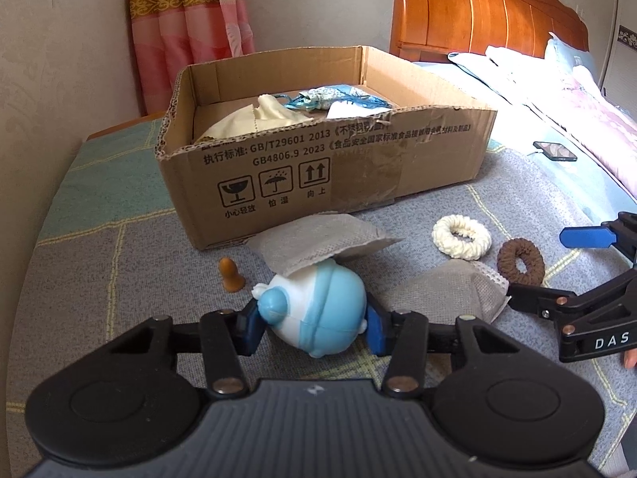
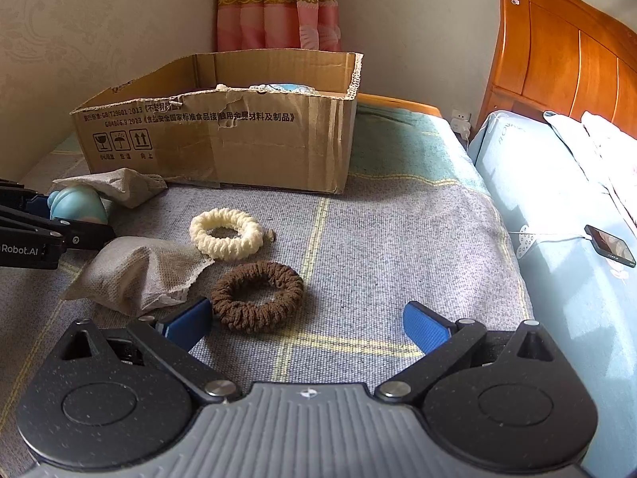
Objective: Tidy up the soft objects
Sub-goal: 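Move the left gripper to the blue-white toy and close on it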
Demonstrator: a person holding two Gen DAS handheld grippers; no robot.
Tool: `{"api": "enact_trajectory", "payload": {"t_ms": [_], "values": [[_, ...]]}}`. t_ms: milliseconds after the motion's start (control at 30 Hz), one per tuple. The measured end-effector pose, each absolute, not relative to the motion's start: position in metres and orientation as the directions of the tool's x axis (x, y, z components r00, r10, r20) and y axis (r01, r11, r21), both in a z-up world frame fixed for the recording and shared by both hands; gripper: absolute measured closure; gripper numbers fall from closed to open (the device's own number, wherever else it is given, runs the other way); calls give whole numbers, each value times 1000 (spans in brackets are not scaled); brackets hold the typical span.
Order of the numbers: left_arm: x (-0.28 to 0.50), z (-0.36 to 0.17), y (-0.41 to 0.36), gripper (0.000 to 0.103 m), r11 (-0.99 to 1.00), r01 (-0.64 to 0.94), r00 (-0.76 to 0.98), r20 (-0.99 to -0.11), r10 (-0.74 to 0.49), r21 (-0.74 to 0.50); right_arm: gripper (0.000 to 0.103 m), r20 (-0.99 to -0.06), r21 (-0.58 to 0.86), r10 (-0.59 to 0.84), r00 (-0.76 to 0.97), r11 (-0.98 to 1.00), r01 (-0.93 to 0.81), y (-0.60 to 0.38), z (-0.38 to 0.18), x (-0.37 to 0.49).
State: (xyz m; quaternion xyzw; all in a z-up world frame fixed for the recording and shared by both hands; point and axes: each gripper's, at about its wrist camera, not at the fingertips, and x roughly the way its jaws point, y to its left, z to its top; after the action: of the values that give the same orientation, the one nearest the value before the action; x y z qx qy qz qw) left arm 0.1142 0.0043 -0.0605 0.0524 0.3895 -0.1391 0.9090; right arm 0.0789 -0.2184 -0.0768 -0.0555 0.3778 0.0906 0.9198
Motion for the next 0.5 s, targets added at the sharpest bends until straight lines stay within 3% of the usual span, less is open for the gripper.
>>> {"api": "enact_trajectory", "payload": {"t_ms": [400, 500], "values": [[82, -52, 23, 55, 960, 278, 631, -756, -175, 10, 0, -694, -55, 126, 708, 973, -226, -211, -77, 82], [82, -53, 21, 54, 962, 273, 632, -756, -171, 10, 12, -686, -69, 142, 714, 964, -258, -205, -73, 82]]}}
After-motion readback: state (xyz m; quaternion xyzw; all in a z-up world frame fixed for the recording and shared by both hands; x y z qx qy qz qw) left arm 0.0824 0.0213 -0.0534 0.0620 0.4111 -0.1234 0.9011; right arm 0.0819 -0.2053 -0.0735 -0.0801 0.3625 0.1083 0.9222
